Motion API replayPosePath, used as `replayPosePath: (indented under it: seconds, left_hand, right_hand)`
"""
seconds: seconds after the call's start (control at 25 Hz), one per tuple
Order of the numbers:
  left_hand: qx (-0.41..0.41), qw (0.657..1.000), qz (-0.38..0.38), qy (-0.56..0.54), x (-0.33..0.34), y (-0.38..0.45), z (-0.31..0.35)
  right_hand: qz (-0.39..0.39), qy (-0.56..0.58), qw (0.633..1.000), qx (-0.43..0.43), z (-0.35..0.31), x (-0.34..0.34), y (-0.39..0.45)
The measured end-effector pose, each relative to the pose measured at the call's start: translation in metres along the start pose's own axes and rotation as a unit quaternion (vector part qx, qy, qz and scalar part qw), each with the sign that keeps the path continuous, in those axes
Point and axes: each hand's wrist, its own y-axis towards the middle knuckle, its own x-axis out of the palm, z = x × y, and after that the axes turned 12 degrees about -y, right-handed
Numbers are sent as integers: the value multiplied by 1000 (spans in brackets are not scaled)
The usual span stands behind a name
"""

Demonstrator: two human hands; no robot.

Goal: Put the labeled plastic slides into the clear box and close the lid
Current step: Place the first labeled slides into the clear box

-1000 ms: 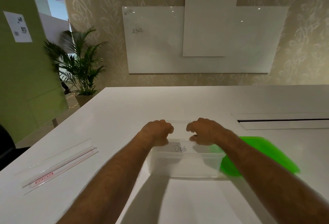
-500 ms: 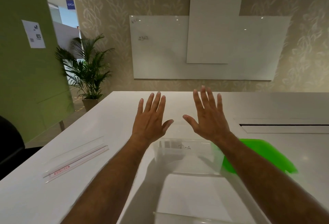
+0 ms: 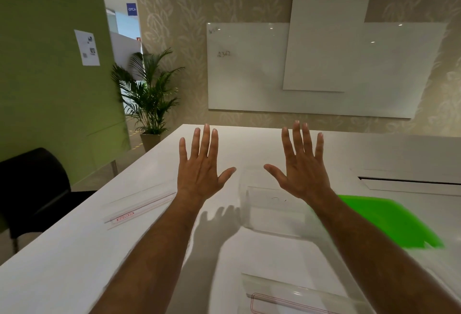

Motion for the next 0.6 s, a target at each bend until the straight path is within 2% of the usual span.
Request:
replayPosePath:
  seconds: [0.6]
  left_hand:
    - [-111, 989, -11, 100, -45, -69, -129]
  right_hand:
    - [9, 105, 988, -113, -152, -16, 30]
